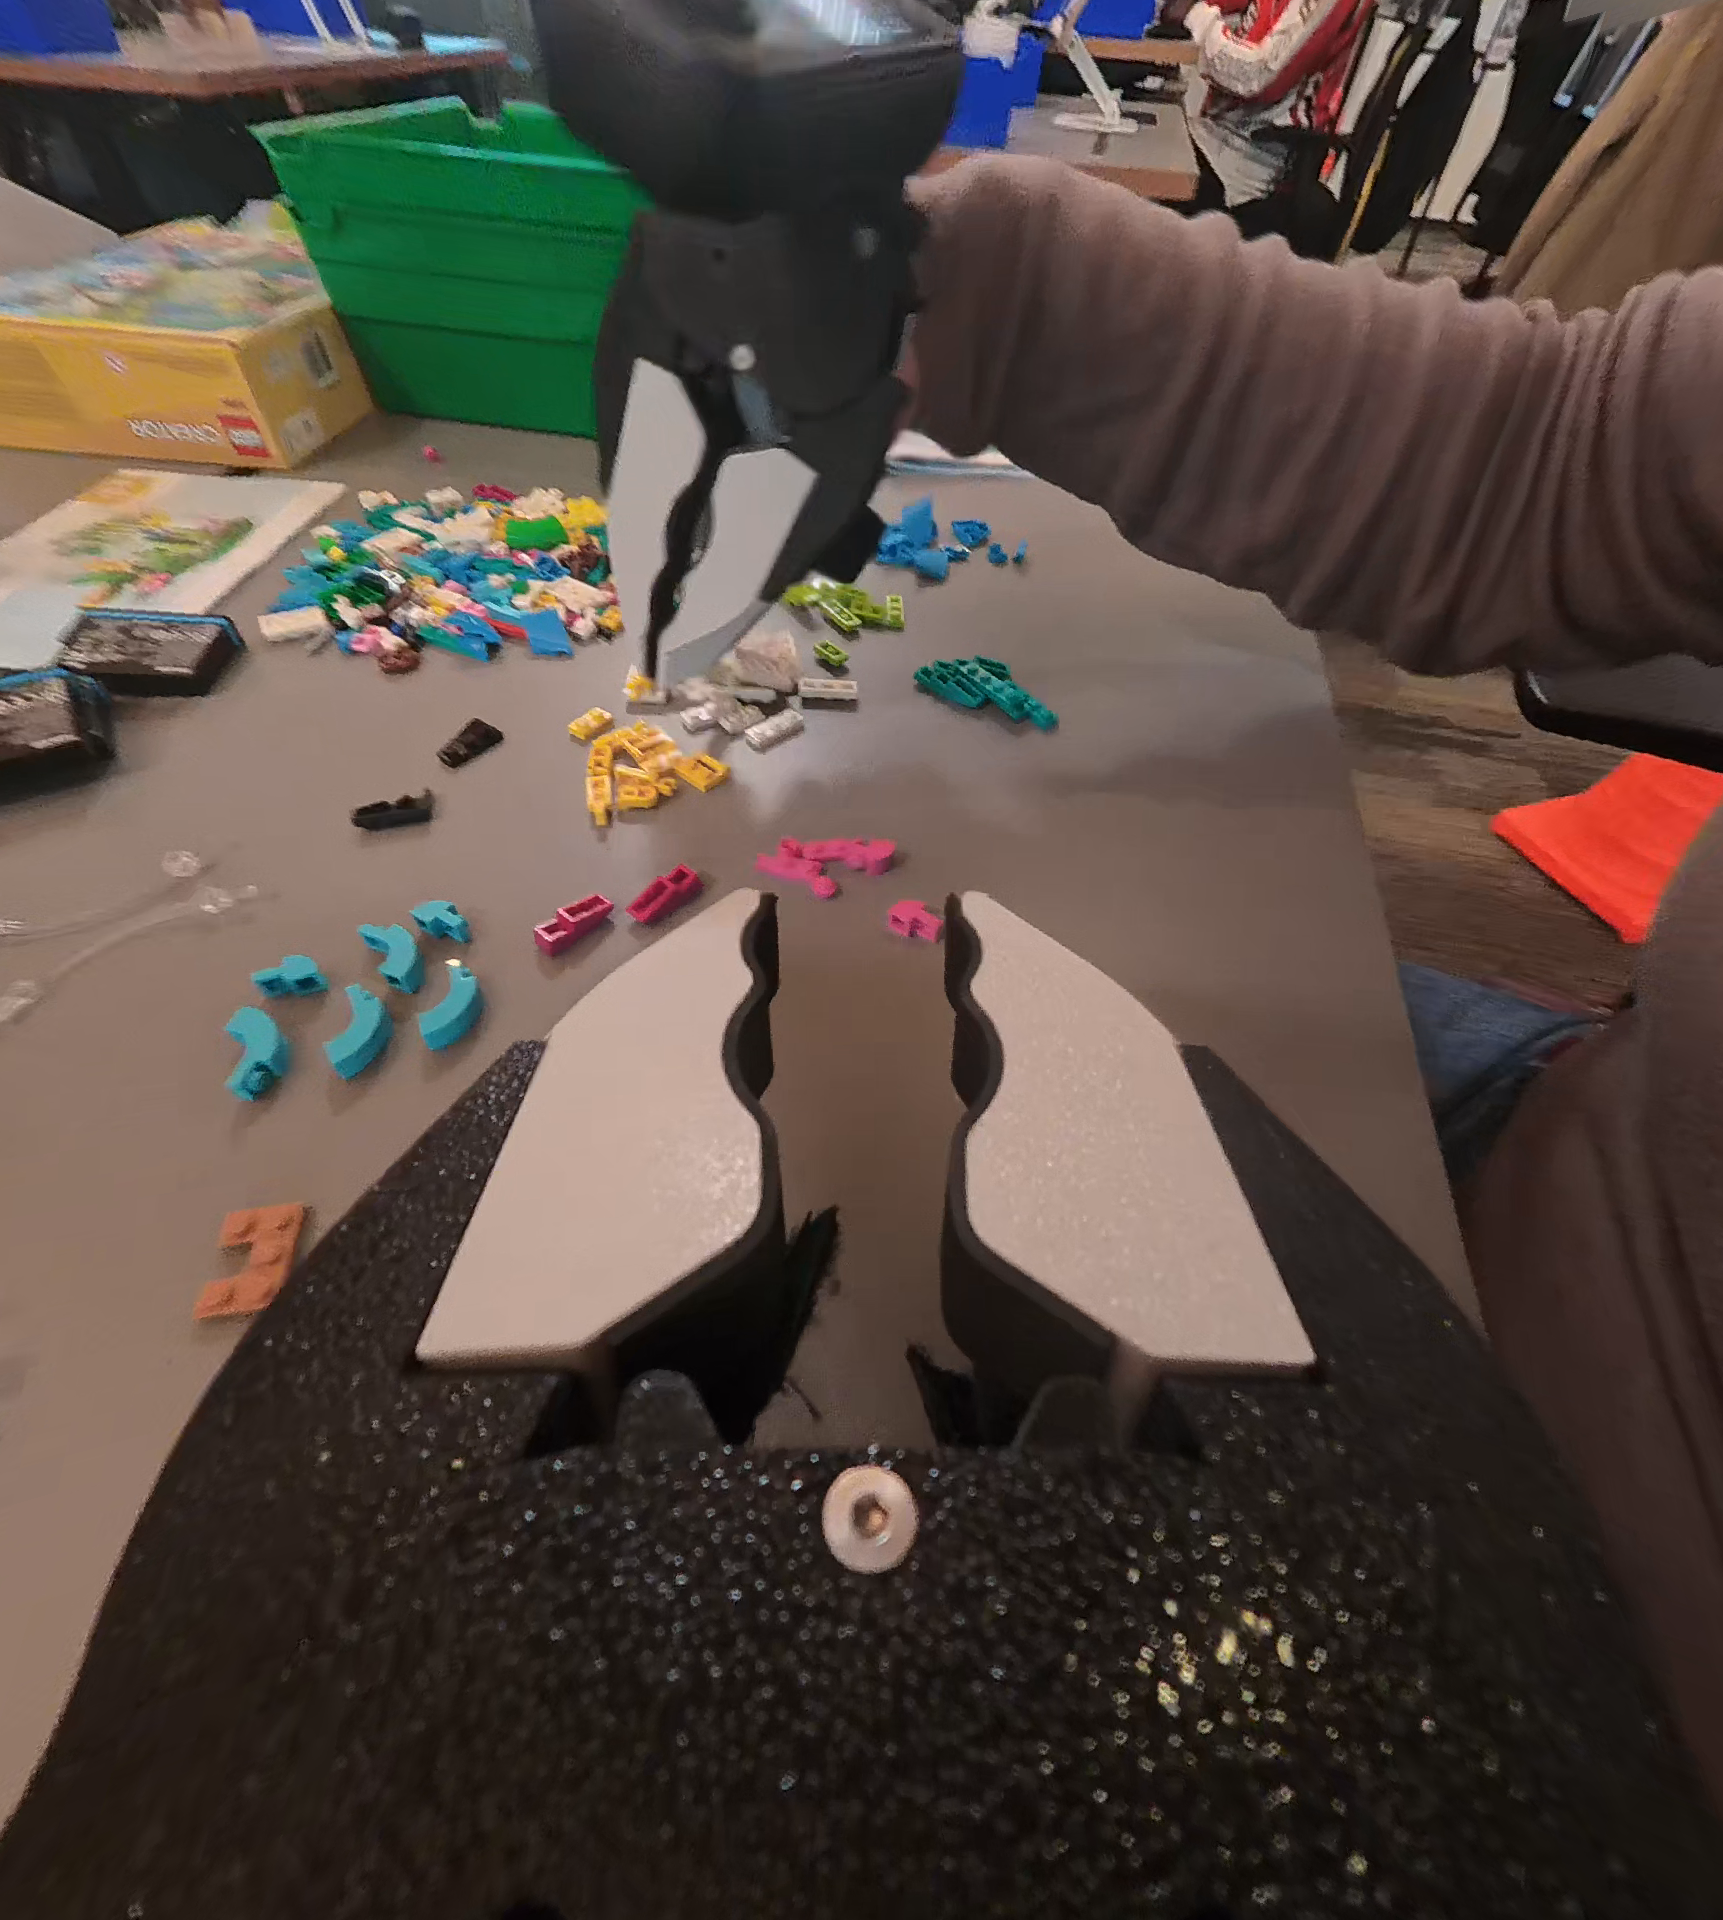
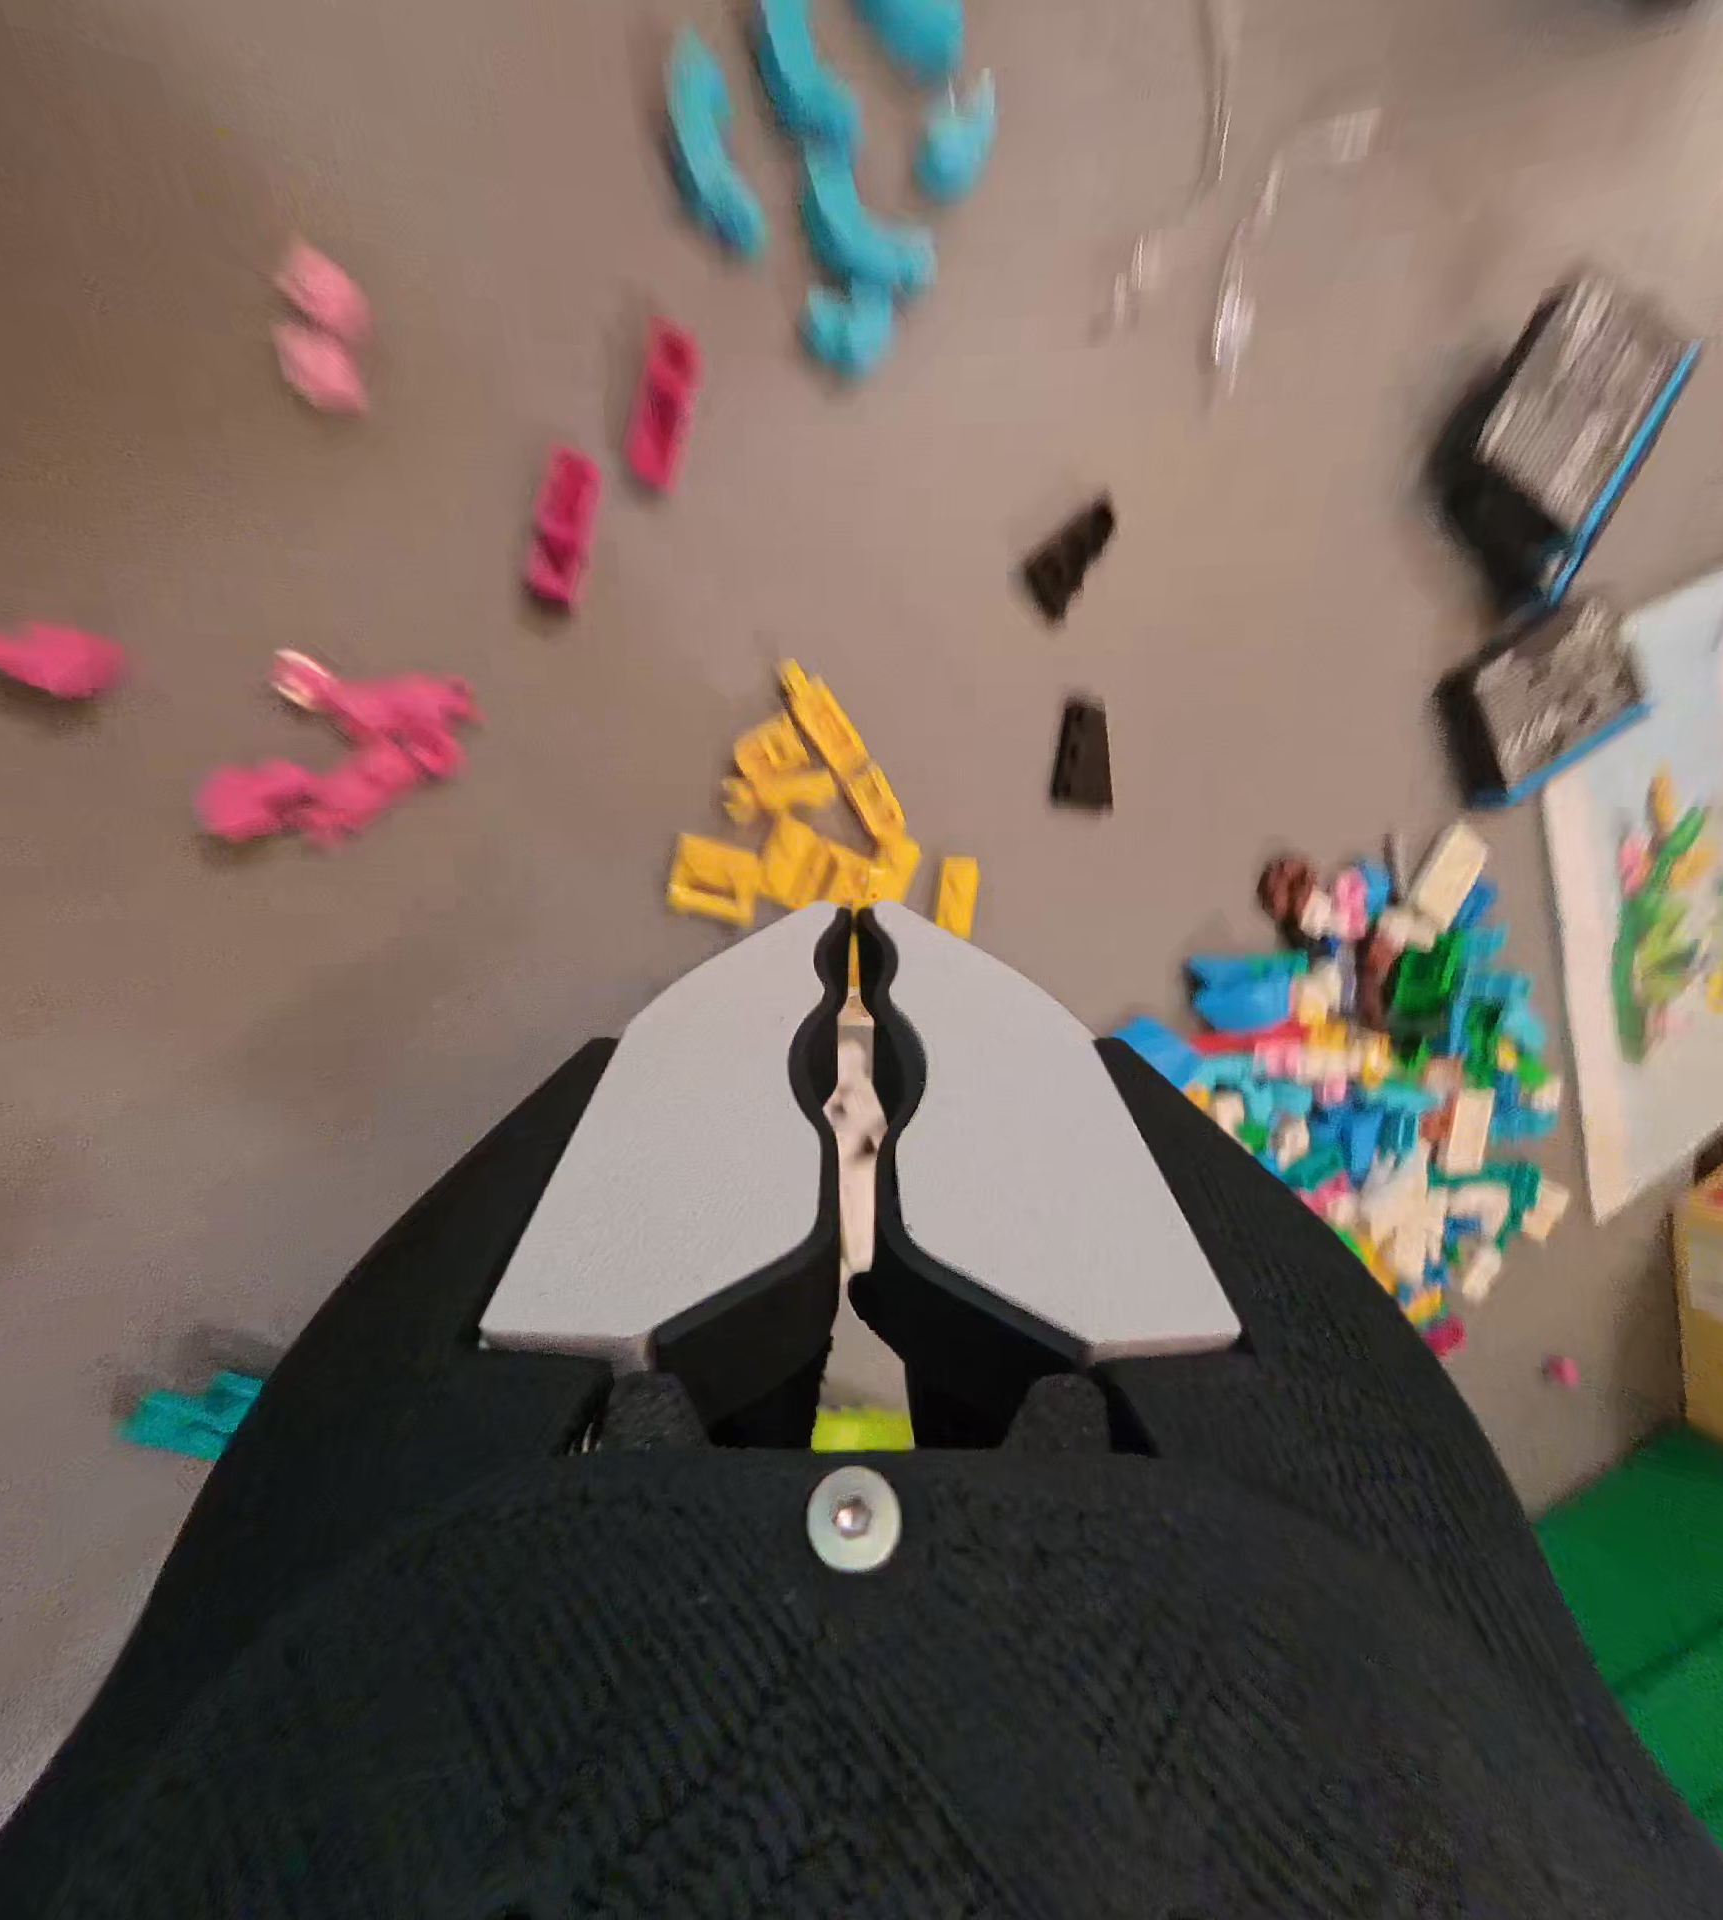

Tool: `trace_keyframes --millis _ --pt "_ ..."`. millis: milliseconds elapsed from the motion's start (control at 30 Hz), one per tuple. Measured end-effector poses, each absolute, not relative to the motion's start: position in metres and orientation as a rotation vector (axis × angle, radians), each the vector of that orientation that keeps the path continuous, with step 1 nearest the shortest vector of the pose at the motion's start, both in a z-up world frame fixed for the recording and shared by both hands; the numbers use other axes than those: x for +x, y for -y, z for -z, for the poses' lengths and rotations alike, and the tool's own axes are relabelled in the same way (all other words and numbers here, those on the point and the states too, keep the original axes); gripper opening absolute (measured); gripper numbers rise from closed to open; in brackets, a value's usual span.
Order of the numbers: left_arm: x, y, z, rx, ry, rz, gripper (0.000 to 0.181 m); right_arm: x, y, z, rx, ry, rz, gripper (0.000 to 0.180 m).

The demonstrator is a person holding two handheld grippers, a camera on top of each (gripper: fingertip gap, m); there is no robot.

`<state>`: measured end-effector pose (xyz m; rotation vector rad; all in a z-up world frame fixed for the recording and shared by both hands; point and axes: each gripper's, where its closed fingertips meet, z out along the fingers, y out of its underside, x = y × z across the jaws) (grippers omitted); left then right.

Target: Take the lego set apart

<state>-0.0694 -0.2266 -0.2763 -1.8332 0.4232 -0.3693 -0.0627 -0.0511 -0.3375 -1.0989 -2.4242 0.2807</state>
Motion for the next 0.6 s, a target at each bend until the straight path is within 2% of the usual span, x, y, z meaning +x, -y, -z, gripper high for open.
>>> trace_keyframes --millis 167,267,400,600 --pt "-0.077 0.223 0.257 -1.736 -0.433 0.191 0.033 -0.073 0.154 0.279 -0.746 2.337 -0.862 0.0" --pt "-0.074 0.224 0.255 -1.694 -0.538 0.014 0.028 -0.067 0.199 0.262 -0.576 2.323 -1.015 0.0" --pt "-0.068 0.225 0.267 -1.771 -0.534 -0.01 0.016 -0.068 0.227 0.259 -0.382 2.275 -0.883 0.0" --pt "-0.069 0.23 0.267 -1.765 -0.47 0.04 0.014 -0.068 0.237 0.264 -0.249 2.247 -0.687 0.0"
